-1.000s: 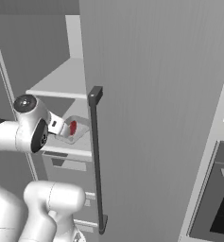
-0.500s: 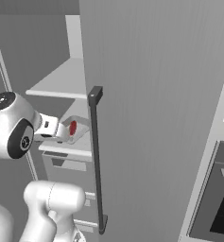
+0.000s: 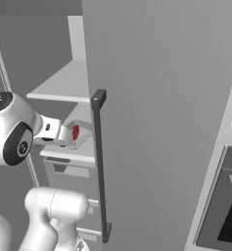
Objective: Take the meat container that has the steak and place it on the second highest rack of the freezer. Then take the vegetable container that has the avocado and lemon and place it on the highest rack of the freezer.
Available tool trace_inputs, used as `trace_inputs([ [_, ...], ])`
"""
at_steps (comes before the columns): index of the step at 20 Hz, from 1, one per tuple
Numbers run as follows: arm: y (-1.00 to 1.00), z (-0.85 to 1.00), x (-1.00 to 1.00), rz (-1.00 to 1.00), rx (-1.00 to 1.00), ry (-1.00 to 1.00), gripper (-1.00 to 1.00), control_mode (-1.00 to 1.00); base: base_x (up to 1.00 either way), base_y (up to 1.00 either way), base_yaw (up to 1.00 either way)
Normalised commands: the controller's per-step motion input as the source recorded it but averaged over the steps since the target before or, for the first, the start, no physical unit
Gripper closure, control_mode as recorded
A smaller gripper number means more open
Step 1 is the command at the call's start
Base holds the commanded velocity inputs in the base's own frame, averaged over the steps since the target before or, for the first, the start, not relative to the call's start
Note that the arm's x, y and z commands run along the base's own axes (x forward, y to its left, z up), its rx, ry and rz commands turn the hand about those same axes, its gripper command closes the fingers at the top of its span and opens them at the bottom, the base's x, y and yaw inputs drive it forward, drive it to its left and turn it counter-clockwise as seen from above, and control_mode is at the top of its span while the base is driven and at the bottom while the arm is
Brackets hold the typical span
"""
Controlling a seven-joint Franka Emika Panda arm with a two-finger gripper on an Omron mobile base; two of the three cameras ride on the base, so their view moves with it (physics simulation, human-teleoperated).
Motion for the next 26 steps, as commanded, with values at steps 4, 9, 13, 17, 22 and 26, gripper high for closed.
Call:
trace_inputs([
  [4, -0.33, 0.17, -0.28, 0.0, 0.16, 0.0, -1.0, -1.0, 0.0, 0.0, 0.0],
  [9, -0.21, 0.03, -0.14, 0.0, 0.09, -0.02, -1.0, -1.0, 0.0, 0.0, 0.0],
  [13, 0.02, 0.13, -0.09, 0.0, -0.02, 0.0, -1.0, -1.0, 0.0, 0.0, 0.0],
  [17, 0.14, 0.1, -0.12, -0.03, 0.0, 0.0, -1.0, -1.0, 0.0, 0.0, 0.0],
  [22, 0.09, 0.03, 0.0, 0.0, -0.01, 0.0, -1.0, -1.0, 0.0, 0.0, 0.0],
  [26, 0.21, 0.0, 0.0, 0.0, -0.05, 0.0, -1.0, -1.0, 0.0, 0.0, 0.0],
])
